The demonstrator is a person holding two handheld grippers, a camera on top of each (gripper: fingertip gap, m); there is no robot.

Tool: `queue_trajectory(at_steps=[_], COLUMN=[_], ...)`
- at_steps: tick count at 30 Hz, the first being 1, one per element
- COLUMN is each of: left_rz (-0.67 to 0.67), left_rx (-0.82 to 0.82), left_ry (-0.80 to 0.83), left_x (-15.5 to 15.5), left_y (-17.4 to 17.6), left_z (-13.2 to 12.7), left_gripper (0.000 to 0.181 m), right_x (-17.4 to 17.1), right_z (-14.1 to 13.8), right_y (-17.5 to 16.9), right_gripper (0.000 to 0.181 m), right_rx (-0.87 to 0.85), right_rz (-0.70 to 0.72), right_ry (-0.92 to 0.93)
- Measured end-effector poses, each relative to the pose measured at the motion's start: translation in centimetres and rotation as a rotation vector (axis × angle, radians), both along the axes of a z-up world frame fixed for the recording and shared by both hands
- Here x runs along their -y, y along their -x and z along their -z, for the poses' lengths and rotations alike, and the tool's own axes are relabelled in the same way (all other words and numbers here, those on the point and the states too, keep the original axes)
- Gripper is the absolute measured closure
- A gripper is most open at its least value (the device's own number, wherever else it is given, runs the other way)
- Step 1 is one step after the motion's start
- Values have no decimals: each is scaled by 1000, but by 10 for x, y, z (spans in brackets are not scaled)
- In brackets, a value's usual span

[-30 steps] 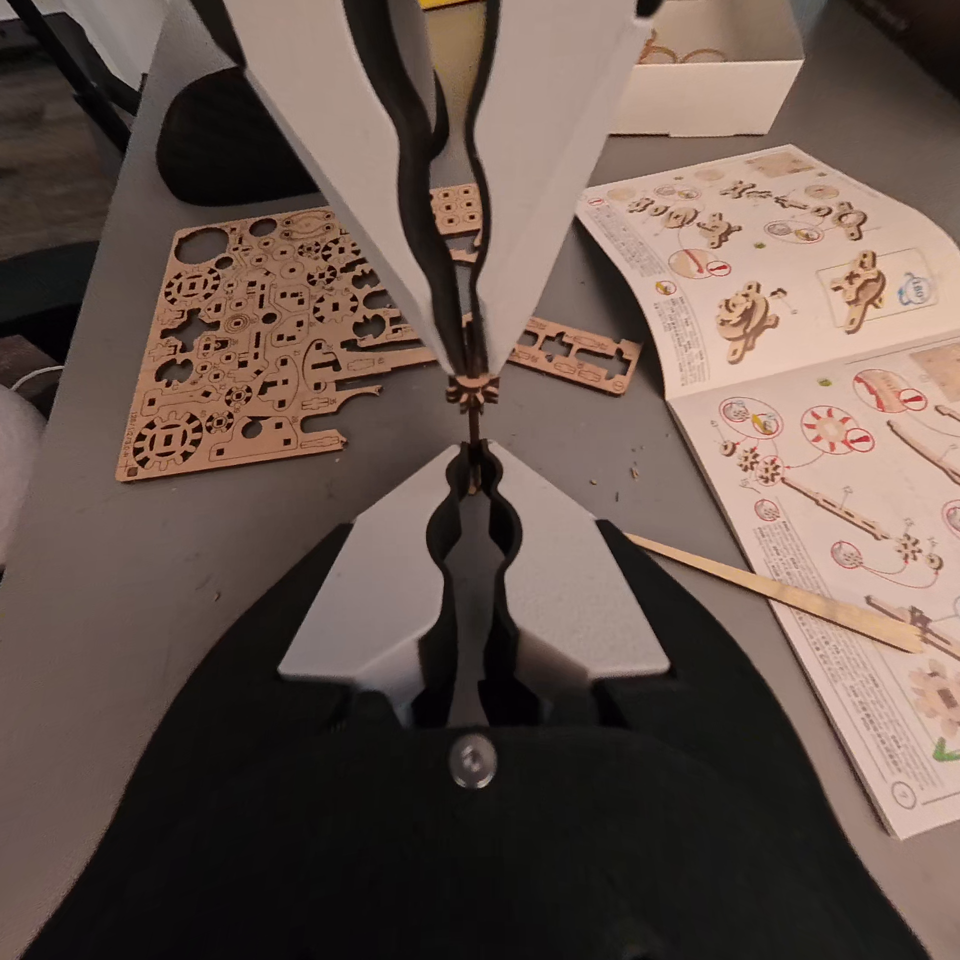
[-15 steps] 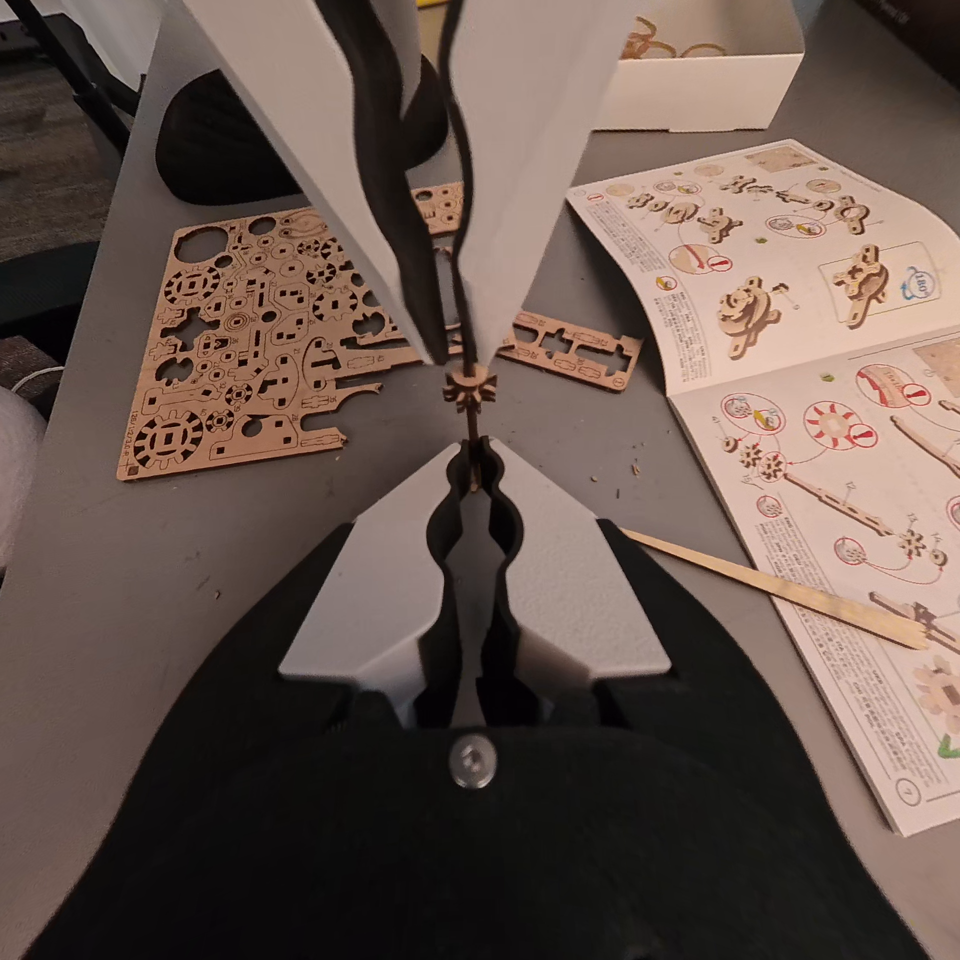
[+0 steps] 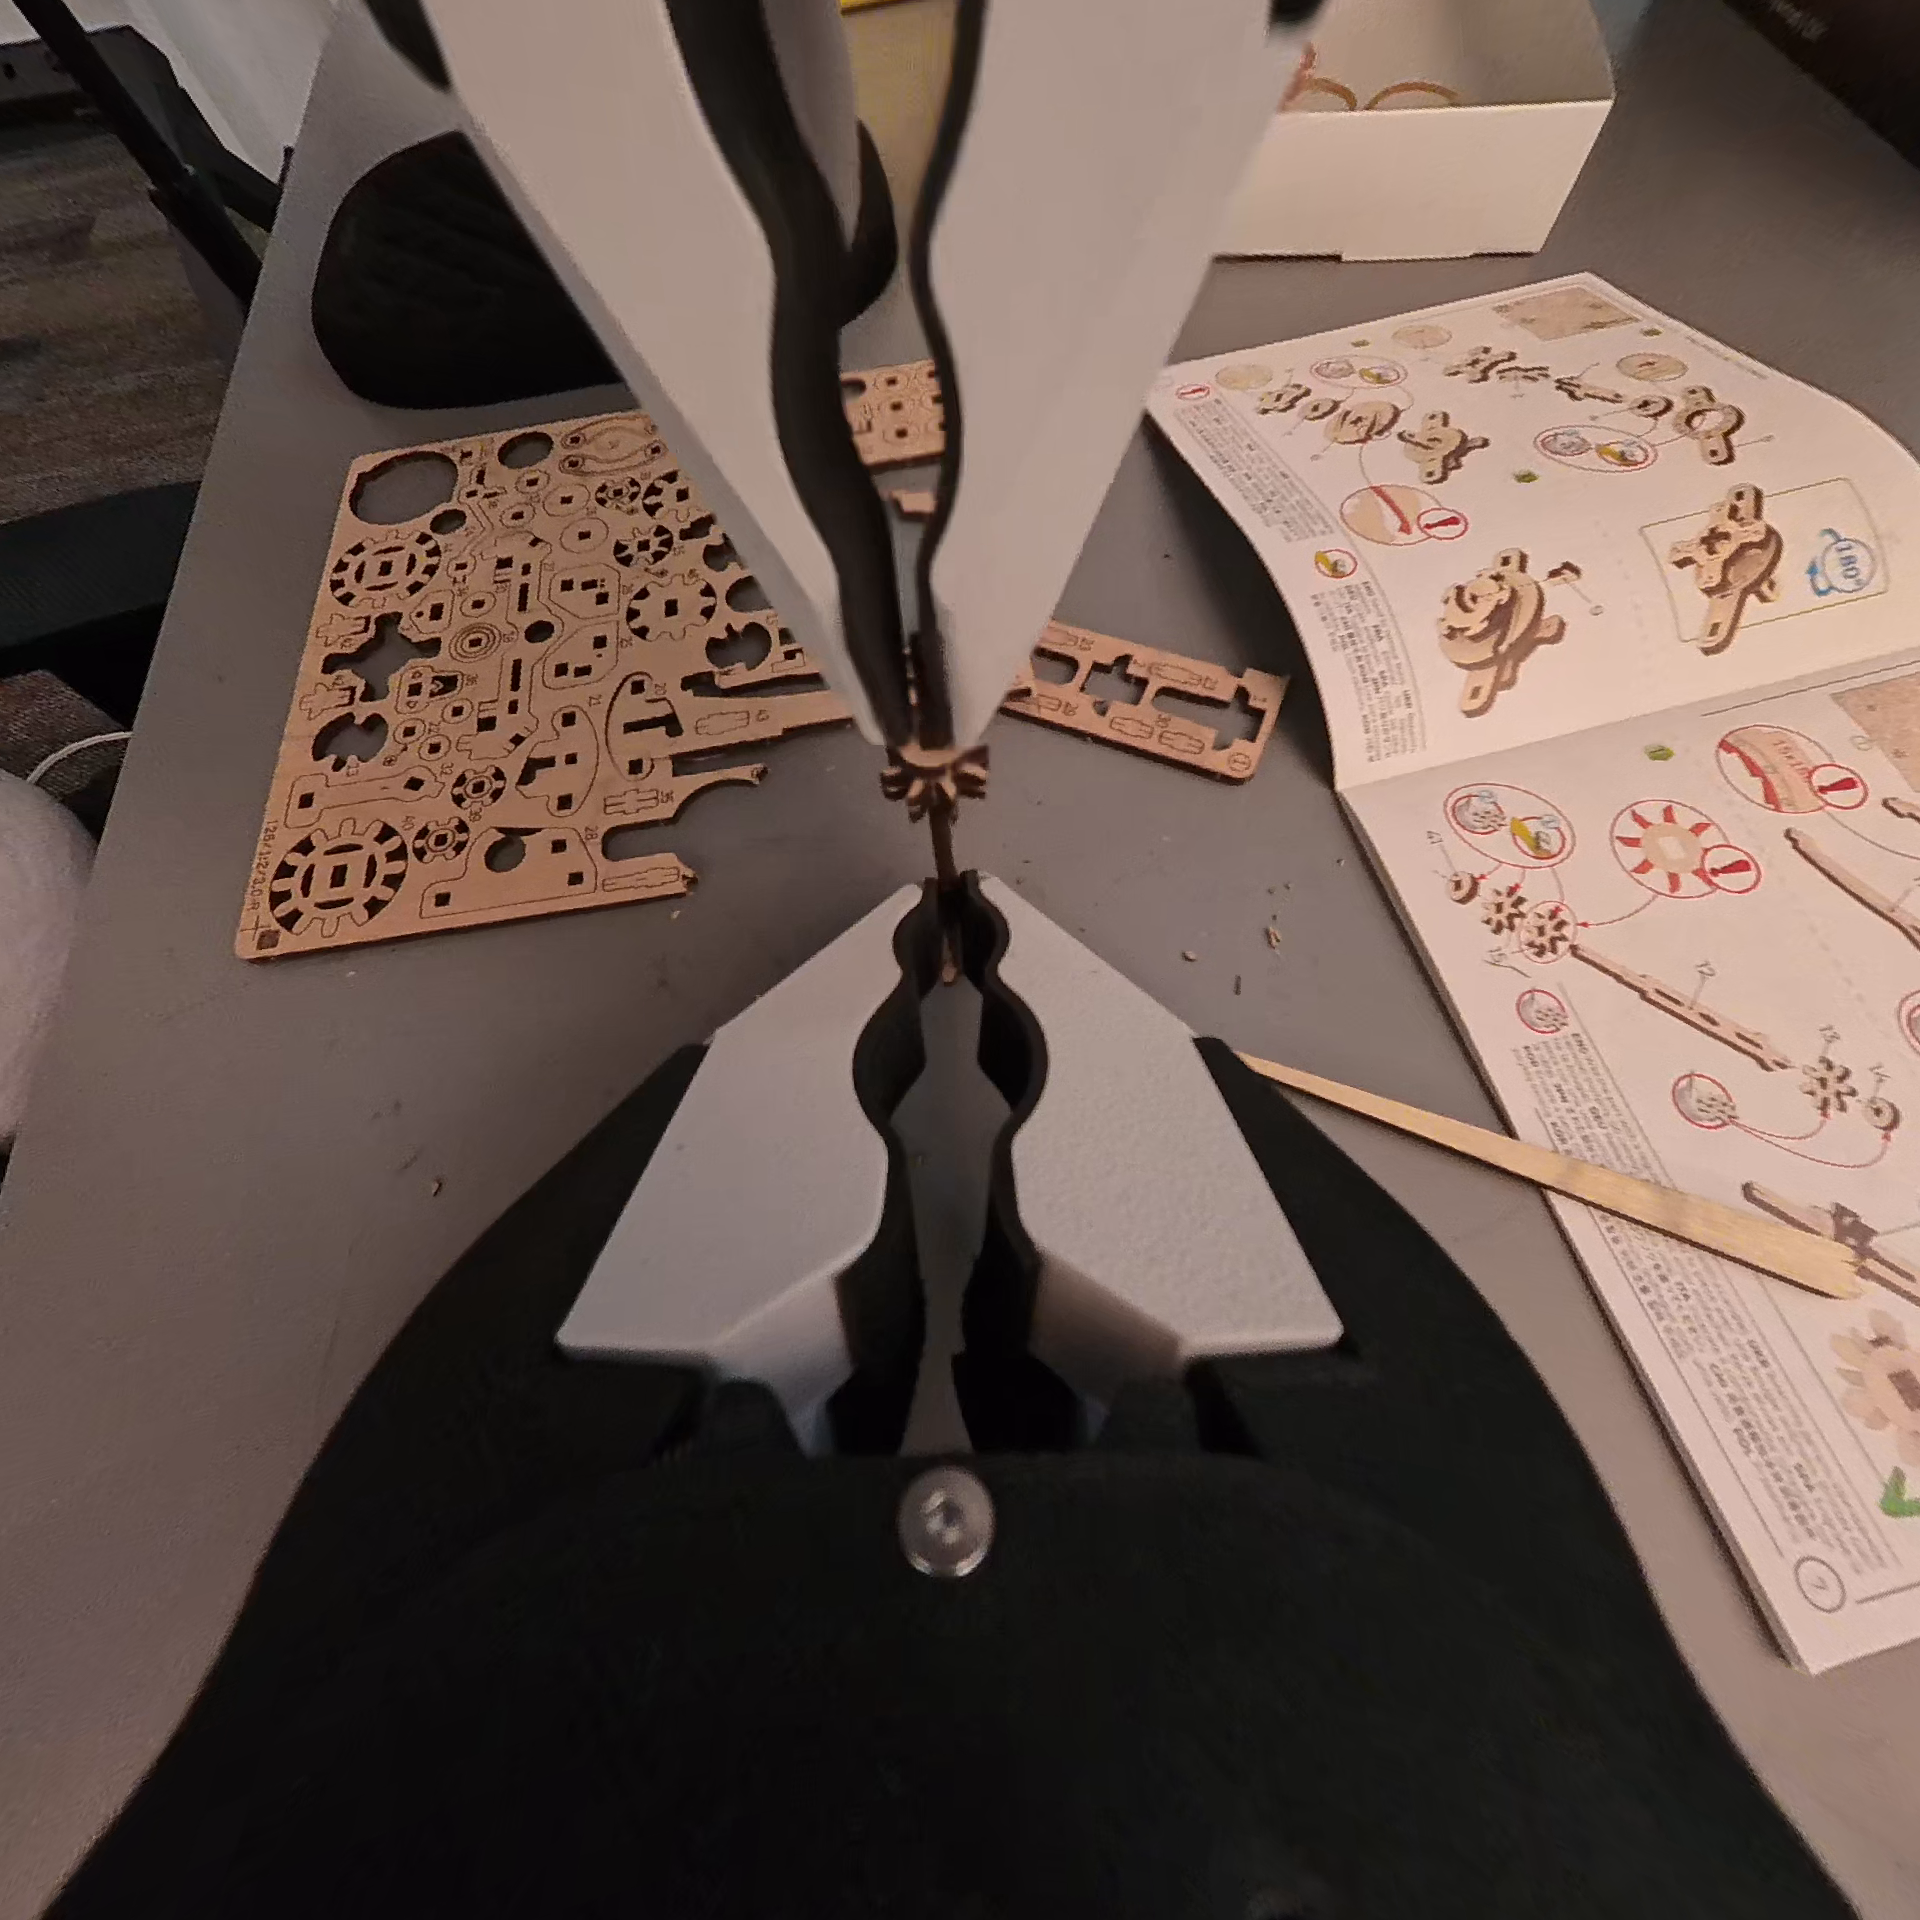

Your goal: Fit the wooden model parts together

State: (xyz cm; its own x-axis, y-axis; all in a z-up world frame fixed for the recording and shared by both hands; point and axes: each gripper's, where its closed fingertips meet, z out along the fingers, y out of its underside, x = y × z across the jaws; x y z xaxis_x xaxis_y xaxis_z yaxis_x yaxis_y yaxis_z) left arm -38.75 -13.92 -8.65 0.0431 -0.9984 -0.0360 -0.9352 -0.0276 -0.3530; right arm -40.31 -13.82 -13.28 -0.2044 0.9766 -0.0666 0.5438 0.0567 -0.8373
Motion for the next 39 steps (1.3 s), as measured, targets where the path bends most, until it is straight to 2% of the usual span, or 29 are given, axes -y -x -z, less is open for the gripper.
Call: queue_trajectory(at_steps=[5, 7, 12, 15, 19, 22, 28, 34, 39], left_rz=[9, 7, 11, 13, 14, 3, -18, -5, 0], left_rx=[26, -7, 40, -27, 21, -26, 41, 5, 6], left_ry=[-30, -15, -39, -21, -61, -42, -53, -36, -44], left_x=[-2, -1, -2, -1, -4, -2, -1, 4, 2], left_y=[-4, -1, -7, 1, -3, 4, 7, 7, 6], left_z=[-7, 0, -15, 0, -14, -4, -21, -8, -11], left_gripper=[180, 180, 181, 181, 181, 179, 176, 175, 175], right_x=[0, 0, 0, 0, 0, 0, 0, 0, 0], right_z=[0, 0, 0, 1, 1, 1, 1, 1, 1], right_y=[0, 0, 0, 0, 0, 0, 0, 0, 0], right_gripper=[179, 179, 179, 179, 179, 179, 179, 179, 179], right_rx=[0, 1, 1, 3, 3, 3, 4, 4, 4], right_rz=[2, 0, 2, 1, 2, 1, 1, 1, 1], right_ry=[1, -3, -1, -3, -4, -4, -5, -8, -9])
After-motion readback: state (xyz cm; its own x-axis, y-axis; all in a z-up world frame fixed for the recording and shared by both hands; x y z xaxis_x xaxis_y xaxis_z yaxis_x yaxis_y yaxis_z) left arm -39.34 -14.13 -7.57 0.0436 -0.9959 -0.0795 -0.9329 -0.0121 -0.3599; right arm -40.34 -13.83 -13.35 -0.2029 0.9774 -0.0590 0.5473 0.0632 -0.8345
